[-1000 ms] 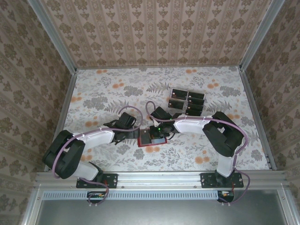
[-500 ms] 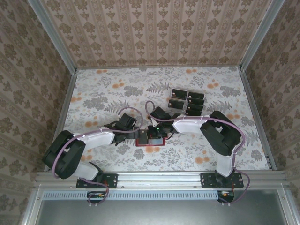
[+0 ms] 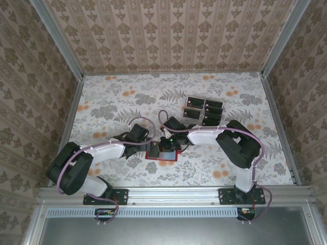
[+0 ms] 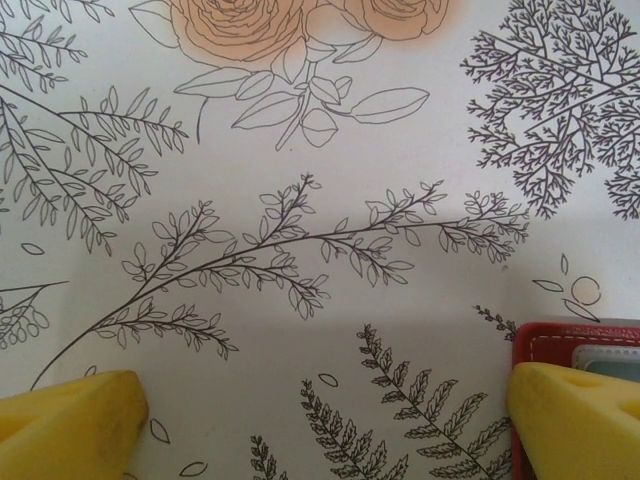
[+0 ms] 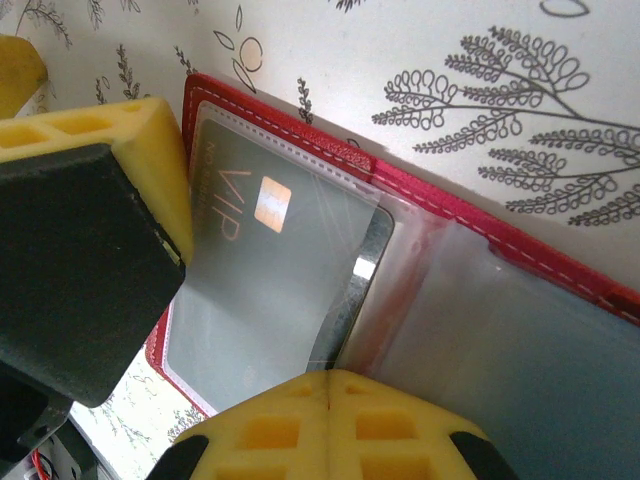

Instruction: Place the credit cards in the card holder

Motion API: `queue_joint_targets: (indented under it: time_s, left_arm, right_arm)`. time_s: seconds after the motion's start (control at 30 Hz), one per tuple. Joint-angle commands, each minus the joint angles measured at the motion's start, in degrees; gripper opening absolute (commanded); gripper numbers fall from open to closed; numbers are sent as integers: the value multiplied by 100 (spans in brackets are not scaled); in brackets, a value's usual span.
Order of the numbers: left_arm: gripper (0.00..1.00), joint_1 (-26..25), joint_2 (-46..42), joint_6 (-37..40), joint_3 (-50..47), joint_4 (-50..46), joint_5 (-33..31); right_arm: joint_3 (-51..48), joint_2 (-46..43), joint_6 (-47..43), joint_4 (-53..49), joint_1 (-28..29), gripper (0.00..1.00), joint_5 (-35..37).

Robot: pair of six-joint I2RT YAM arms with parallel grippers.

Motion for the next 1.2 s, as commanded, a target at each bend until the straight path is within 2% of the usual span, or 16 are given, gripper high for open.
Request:
queue_joint_targets:
  time_s: [0.0, 0.2, 0.6, 0.63, 0.73, 0.8, 0.93, 1.17]
  left_arm:
    - [100, 110, -20, 4, -5, -490, 170]
    - [100, 390, -556, 243, 114, -850, 123]
    - [100, 400, -987, 311, 76, -981, 296]
    - [100, 391, -1001, 317, 78, -994, 306]
    - [100, 346, -1019, 317, 69, -1004, 310]
    - [100, 283, -1036, 308, 54, -1001, 315]
    - [100, 140, -1037, 266, 36, -981, 285]
    - [100, -65, -1011, 142, 18, -839, 278]
  right_arm:
    - [-73, -299, 55, 174, -31, 0, -21]
    - [-193, -841, -114, -202, -74, 7, 318]
    - [-726, -1084, -50, -268, -19, 8, 600]
    - [-736, -1097, -71, -310, -17, 11, 662]
    - [-749, -1201, -165, -491, -18, 31, 882]
    - [-676, -1271, -295, -718, -23, 39, 1072]
    - [-442, -1300, -565, -1177, -18, 45, 1374]
    - [4, -1059, -826, -1572, -19, 46, 1551]
